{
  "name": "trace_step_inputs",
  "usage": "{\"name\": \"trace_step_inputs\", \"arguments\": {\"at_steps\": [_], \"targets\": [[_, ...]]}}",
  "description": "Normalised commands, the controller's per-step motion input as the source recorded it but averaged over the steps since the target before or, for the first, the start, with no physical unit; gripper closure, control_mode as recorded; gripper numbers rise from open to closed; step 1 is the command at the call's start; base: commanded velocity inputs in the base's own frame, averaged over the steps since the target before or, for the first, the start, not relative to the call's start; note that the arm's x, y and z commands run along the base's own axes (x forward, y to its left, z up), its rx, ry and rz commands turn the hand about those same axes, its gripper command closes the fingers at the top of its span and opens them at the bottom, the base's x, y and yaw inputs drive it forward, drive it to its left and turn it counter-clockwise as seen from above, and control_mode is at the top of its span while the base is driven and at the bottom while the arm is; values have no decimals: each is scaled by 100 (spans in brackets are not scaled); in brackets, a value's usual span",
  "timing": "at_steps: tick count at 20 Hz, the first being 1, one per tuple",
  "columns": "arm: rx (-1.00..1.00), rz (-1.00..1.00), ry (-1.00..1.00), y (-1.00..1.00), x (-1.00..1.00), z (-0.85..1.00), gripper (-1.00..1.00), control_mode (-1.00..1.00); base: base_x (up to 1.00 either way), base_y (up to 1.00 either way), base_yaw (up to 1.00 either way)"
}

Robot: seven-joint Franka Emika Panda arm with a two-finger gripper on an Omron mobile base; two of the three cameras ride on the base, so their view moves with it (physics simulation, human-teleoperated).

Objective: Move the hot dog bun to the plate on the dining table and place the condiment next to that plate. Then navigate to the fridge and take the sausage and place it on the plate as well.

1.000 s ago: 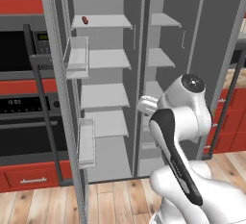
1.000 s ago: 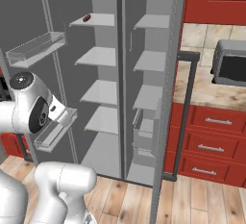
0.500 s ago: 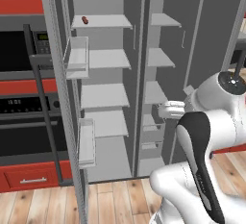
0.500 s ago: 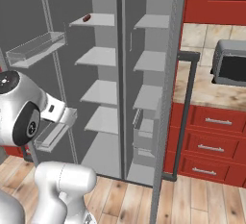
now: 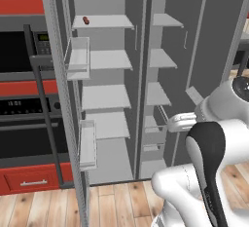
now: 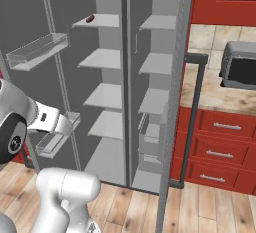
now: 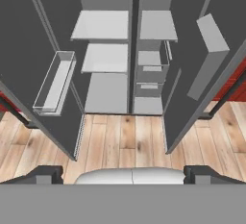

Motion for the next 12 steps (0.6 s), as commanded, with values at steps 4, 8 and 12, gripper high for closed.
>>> {"name": "trace_step_inputs", "arguments": {"at_steps": [4,8,12], "targets": [[0,0,0,0,0,0,-100,-100,0,0,0],[0,0,0,0,0,0,-100,100,39,13,-14],[0,0,0,0,0,0,-100,100,73,36,-33]]}}
